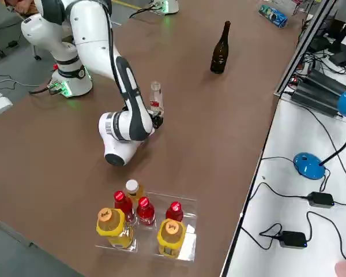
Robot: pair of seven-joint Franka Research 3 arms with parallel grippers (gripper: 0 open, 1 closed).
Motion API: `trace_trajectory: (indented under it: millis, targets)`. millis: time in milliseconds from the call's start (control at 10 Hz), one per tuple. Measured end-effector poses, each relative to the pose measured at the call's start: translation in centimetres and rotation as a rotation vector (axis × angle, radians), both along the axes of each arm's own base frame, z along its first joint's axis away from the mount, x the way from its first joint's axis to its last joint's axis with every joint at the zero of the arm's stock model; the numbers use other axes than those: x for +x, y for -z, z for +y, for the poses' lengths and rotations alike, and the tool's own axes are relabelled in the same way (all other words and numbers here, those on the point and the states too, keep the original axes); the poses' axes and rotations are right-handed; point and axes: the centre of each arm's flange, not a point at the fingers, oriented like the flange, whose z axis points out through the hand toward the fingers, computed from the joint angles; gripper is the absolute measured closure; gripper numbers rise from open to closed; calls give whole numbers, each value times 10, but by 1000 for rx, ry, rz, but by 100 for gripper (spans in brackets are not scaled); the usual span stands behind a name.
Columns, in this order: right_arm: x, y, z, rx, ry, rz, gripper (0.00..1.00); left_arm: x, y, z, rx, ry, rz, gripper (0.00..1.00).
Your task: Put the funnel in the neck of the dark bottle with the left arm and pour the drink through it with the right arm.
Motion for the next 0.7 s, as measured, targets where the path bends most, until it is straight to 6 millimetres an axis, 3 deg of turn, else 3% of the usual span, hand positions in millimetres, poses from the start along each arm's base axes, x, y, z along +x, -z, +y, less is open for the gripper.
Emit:
trace_trajectory:
  millis: [200,300,700]
  targets:
    - [-5,19,8,33,3,25,0,-27,-58,-28,-199,-6,-43,89]
    - [-5,24,13,48,3,28,0,-41,-77,-46,-270,4,-52,89]
    - [6,30,39,101,-1,9,0,-73,-95,-137,-447,-18,-53,89]
